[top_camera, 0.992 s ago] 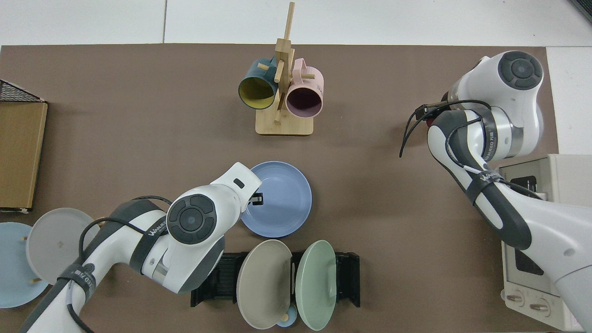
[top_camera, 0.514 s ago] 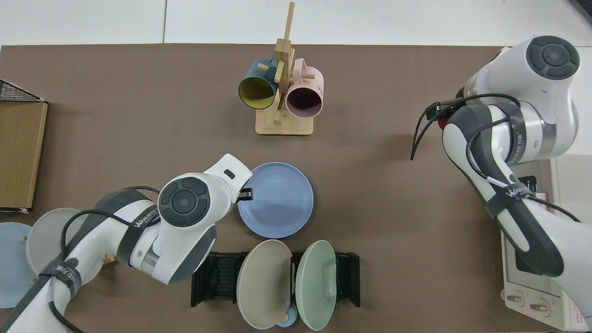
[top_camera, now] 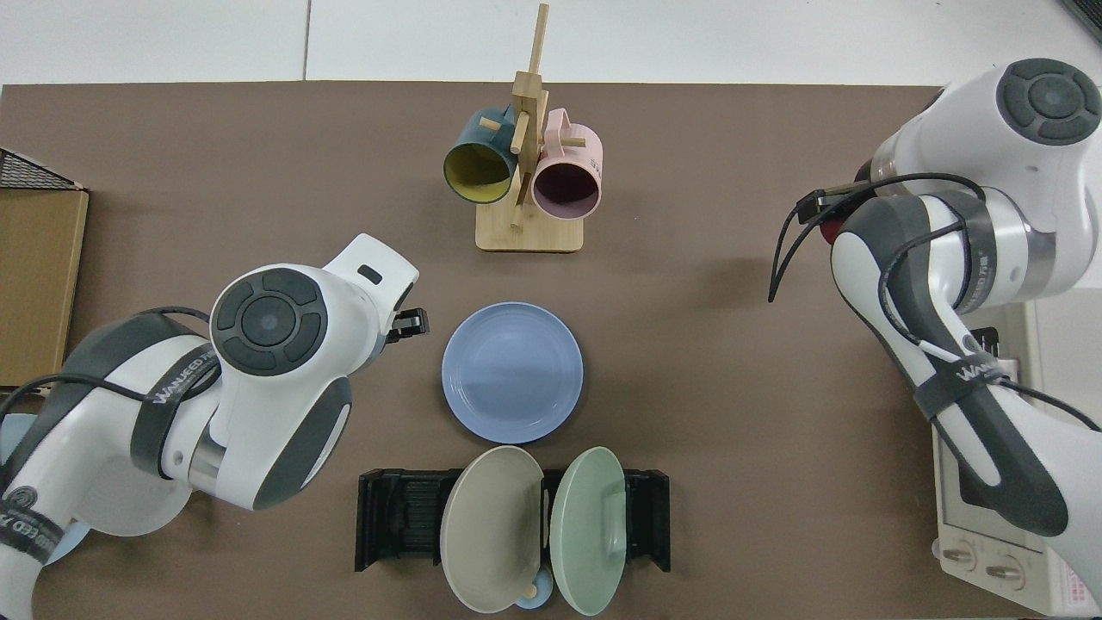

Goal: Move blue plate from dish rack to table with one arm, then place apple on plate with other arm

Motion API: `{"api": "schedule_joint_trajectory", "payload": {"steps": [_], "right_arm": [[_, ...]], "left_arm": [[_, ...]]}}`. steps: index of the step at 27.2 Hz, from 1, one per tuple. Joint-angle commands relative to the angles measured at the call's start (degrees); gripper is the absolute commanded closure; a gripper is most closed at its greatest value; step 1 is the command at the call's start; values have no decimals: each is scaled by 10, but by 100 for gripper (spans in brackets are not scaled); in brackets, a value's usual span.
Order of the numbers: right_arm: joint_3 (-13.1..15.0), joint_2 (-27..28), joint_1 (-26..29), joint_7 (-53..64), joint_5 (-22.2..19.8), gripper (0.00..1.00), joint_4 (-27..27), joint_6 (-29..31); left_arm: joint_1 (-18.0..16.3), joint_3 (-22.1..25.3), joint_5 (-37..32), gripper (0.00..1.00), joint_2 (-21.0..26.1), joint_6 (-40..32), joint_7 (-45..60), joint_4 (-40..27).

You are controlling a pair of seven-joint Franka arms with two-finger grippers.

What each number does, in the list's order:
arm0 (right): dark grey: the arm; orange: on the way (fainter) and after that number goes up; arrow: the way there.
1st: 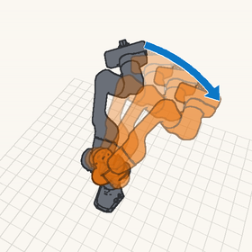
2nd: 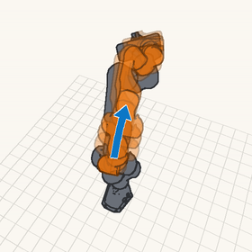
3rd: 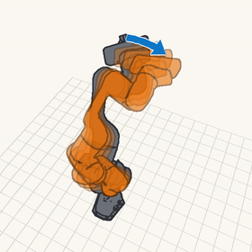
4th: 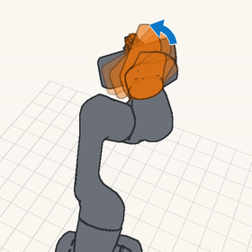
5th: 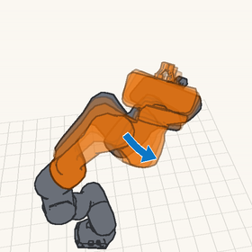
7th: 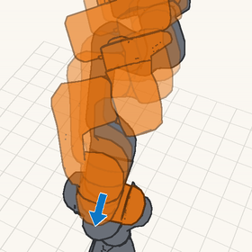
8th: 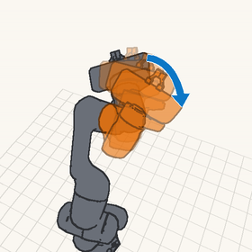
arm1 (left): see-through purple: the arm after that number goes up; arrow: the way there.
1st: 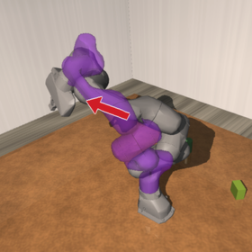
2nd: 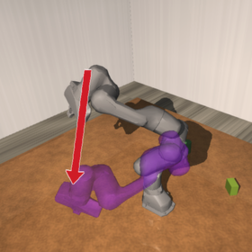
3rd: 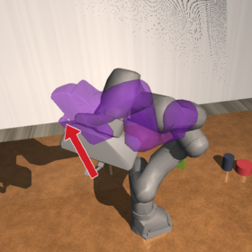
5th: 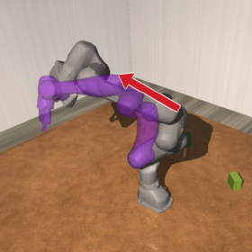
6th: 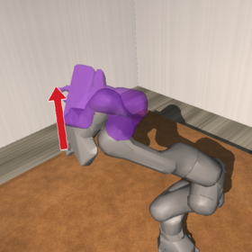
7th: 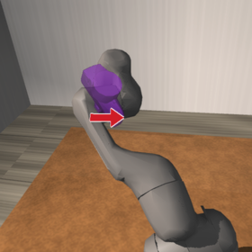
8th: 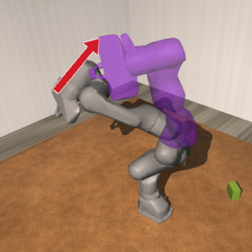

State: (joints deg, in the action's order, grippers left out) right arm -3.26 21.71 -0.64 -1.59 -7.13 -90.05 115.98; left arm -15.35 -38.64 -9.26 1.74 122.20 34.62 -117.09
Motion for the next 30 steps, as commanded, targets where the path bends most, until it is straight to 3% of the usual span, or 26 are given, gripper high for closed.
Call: {"api": "schedule_joint_trajectory", "payload": {"steps": [1, 4, 9, 14, 18, 30], "right_arm": [[-5, -20, 1, -9, -2, 100, -14, -16], [-5, -26, -4, -9, 0, 100, -15, -20], [-5, -40, -6, -14, 2, 100, -19, -39], [-5, -71, -9, -28, 37, 100, -43, -51], [-5, -80, -43, -83, 41, 100, -56, -44], [-5, -63, -158, -282, 42, 100, -53, -5]], "left_arm": [[-17, -1, -8, 12, -17, -40, -12, 24], [-34, -5, -8, 11, -17, -60, -16, 41], [-19, 18, -8, 10, -17, -92, -39, 57], [71, 136, -5, 7, -14, -101, -66, 89], [73, 164, -2, 0, -15, -108, -100, 96], [80, 327, 79, 0, -14, -157, -331, 144]]}}
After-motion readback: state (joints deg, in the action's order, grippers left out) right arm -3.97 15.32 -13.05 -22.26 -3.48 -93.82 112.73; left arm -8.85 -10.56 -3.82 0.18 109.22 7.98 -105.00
